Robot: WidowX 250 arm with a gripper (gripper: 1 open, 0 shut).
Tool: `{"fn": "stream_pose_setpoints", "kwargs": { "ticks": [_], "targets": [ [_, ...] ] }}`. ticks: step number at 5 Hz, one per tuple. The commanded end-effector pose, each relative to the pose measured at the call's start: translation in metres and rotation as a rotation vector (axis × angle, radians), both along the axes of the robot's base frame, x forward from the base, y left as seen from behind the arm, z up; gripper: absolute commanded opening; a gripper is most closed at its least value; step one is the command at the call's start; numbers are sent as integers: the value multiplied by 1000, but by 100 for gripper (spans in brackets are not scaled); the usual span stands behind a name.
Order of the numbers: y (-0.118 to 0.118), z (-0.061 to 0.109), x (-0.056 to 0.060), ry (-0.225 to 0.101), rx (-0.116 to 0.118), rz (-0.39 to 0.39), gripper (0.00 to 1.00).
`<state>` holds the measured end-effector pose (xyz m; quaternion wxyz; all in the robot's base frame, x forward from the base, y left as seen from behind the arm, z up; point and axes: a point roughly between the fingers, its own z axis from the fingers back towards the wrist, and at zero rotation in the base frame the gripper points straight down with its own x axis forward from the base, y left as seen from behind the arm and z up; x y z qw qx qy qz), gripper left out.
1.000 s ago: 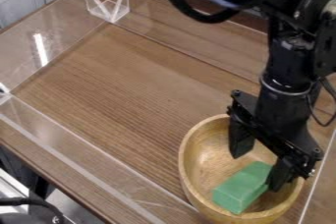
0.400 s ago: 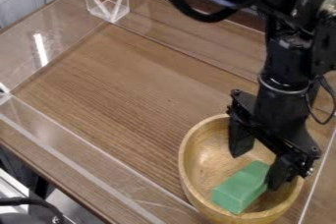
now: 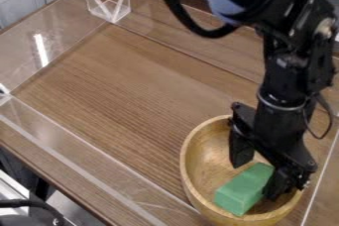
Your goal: Remove the green block from inside the brown bowl and put it on the table
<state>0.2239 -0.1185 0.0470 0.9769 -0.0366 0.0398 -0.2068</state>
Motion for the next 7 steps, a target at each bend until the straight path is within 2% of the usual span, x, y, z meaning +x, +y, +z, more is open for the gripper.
{"fn": "stream_pose_setpoints", "kwargs": {
  "ticks": [1, 2, 3, 5, 7],
  "targets": [
    [-3, -1, 5, -37, -17, -24, 100],
    [-3, -10, 6, -42, -16, -28, 100],
    [-2, -12, 6, -45, -15, -24, 0],
    [-1, 0, 0, -18, -8, -1, 0],
    [2, 24, -5, 12, 2, 46, 0]
  ]
}}
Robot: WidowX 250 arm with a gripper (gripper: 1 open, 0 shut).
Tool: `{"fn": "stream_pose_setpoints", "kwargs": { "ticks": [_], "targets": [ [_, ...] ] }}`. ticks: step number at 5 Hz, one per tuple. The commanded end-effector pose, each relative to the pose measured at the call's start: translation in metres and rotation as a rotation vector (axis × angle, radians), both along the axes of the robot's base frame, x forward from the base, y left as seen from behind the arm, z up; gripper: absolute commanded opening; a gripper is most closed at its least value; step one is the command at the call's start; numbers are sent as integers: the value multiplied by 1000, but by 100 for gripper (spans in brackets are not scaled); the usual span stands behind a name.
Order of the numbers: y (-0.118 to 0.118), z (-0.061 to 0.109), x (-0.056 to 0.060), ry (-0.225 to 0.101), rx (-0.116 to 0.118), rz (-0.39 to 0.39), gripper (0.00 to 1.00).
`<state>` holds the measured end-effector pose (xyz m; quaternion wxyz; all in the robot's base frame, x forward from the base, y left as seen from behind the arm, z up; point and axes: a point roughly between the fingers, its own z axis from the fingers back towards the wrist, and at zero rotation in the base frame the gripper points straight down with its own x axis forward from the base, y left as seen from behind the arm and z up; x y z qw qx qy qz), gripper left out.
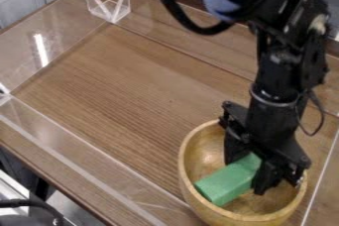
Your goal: Remove the green block from inside the brown bowl and put it on the table
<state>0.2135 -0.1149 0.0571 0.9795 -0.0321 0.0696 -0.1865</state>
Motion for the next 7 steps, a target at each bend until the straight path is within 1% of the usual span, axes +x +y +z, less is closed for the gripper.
{"fn": "stream_pose_setpoints", "kwargs": {
  "ticks": [1, 2, 3, 4, 5, 6, 7],
  "targets": [
    [1, 40, 6, -53, -17, 49, 0],
    [16, 90, 13, -96, -2, 147, 0],
    [47, 141, 30, -148, 14, 255, 0],
    [84, 153, 33, -170, 24, 326, 0],
    [89, 136, 37, -185, 17, 332, 0],
    [91, 116, 39, -187, 13, 337, 0],
    [96, 103, 44, -200, 12, 345, 0]
  ]
}}
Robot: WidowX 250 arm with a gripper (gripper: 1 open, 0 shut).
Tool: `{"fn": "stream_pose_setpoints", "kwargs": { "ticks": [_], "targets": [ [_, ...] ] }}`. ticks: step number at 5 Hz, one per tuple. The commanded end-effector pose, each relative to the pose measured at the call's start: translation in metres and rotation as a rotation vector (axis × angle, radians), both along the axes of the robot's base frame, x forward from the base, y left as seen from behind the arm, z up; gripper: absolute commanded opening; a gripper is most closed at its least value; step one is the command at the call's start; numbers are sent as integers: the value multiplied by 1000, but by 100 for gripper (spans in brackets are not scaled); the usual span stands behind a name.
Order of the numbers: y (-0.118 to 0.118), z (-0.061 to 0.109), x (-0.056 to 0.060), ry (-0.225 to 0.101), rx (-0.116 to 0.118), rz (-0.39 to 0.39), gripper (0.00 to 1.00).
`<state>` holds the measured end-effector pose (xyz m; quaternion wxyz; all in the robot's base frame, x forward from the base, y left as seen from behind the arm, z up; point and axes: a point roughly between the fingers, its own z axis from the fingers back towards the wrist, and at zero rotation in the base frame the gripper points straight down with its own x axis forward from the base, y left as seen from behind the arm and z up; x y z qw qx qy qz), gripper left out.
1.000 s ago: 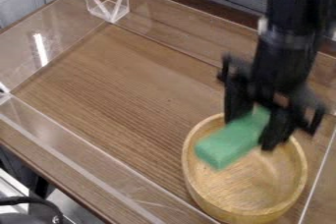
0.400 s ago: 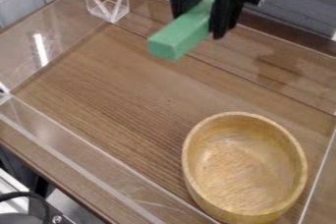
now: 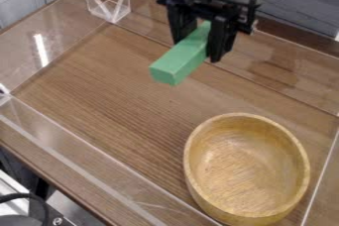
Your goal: Remove the green block from inside the brown bowl and put it on the table
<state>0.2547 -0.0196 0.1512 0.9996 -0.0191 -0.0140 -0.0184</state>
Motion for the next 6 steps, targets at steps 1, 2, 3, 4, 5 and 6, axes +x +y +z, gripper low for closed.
{"fn": "stream_pose_setpoints", "kwargs": {
  "ticks": [1, 2, 3, 4, 5, 6],
  "targets": [
    [0, 0, 8, -54, 1, 4, 0],
    [-3, -9, 10, -65, 3, 9, 0],
    [-8, -14, 8, -77, 9, 18, 0],
    [-9, -18, 7, -92, 19, 29, 0],
    [-11, -25, 10, -100, 17, 31, 0],
    [-13, -32, 13, -107, 14, 33, 0]
  ]
}}
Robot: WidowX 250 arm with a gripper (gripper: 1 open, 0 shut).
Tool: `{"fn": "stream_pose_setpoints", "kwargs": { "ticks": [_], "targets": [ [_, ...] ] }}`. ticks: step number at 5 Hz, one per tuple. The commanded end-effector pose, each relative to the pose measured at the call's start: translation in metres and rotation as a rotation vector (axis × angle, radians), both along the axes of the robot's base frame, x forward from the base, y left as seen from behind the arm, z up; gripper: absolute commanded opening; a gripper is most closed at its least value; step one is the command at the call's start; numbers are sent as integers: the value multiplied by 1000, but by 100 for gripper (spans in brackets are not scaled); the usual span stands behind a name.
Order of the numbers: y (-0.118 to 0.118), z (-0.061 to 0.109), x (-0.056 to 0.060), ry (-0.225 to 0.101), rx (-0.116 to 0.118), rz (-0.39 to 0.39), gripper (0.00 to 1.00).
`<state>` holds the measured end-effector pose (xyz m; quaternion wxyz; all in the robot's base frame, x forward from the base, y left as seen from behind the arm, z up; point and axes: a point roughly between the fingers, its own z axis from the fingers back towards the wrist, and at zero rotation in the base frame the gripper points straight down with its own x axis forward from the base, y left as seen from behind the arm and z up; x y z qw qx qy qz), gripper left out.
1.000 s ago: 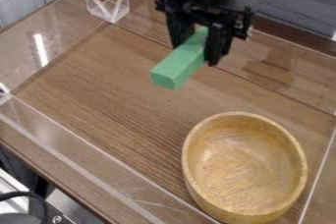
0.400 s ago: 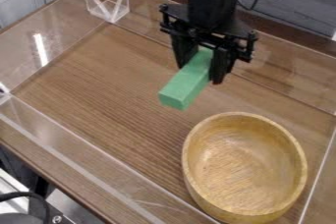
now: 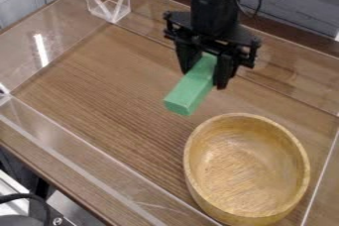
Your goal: Remove the green block from inside the brown bowl and put it on the table
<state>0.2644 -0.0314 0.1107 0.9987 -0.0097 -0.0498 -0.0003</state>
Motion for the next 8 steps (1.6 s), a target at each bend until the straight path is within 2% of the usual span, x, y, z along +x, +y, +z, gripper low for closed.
{"fn": "stream_pose_setpoints", "kwargs": {
  "ticks": [1, 8],
  "targets": [
    [-3, 4, 6, -45, -5, -5, 0],
    [14, -14, 17, -73, -19, 21, 0]
  ]
}}
